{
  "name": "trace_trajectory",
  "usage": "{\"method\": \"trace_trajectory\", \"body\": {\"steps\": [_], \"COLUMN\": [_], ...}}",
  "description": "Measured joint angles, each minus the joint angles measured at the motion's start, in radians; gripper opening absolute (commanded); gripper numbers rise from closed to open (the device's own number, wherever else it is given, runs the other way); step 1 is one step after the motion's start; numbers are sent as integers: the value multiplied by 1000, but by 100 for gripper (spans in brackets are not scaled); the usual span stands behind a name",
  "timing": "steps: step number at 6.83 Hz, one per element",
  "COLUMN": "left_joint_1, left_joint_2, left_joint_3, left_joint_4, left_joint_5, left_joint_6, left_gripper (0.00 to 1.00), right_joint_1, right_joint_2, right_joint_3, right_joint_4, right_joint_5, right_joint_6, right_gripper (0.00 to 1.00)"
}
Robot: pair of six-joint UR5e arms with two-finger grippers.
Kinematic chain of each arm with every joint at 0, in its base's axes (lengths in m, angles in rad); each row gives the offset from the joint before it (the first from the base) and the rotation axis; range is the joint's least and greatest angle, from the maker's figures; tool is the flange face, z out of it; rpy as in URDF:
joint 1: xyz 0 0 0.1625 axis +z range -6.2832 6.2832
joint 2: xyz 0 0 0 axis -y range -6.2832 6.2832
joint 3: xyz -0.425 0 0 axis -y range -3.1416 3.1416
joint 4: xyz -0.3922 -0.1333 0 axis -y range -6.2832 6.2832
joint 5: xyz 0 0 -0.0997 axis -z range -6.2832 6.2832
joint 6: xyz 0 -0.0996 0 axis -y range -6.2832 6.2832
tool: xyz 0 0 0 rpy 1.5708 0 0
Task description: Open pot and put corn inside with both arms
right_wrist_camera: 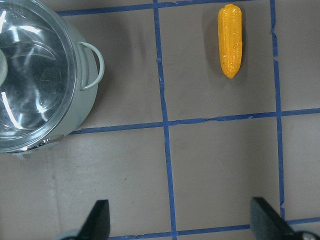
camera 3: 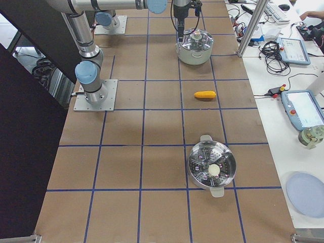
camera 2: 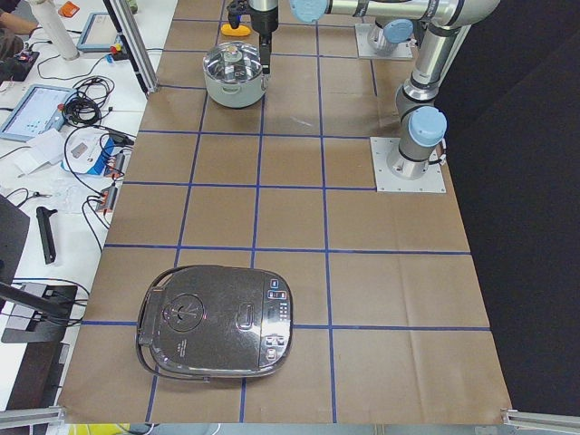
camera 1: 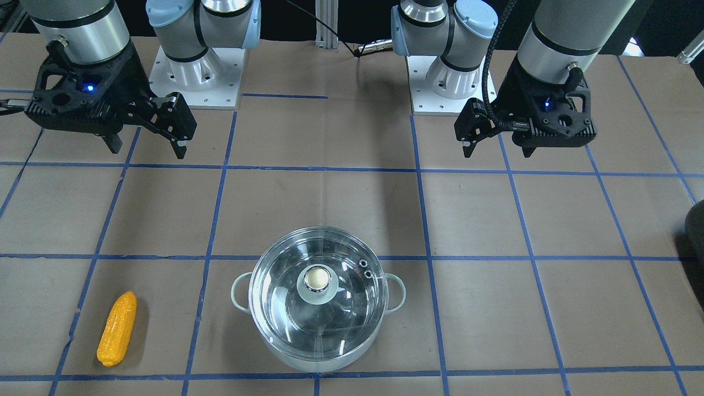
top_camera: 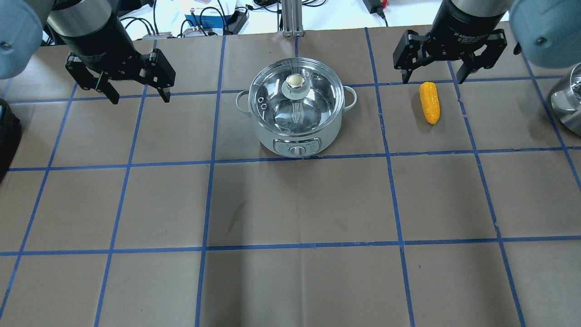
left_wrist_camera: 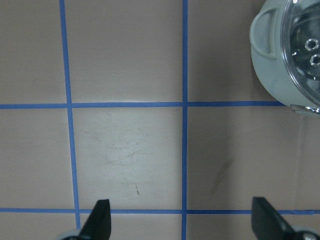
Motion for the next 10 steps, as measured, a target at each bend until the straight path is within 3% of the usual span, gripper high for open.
{"method": "trace_trajectory", "body": {"steps": [3,5,7,8,10], "left_joint_1": [-1,-1,-41,-99,-247], "left_joint_2": [-3,-13,-46,-93,-309], "left_joint_3": [1,7,28,48,195], "left_joint_4": [0,0,25,83,209], "left_joint_5": [0,-1,-40,-59,-68], "left_joint_6": [1,-6,-84,-142,-250], "left_gripper": [100,100,100,100,100], "right_joint_1": [-8,-75,-153,-183,-207], "right_joint_2": [3,12,98,163,308], "right_joint_3": [4,17,4,-3,1], "right_joint_4": [-1,-18,-86,-143,-318], "right_joint_5": [0,4,10,14,33], "right_joint_6": [-23,-94,-131,-157,-230], "right_gripper": [100,100,100,100,97]}}
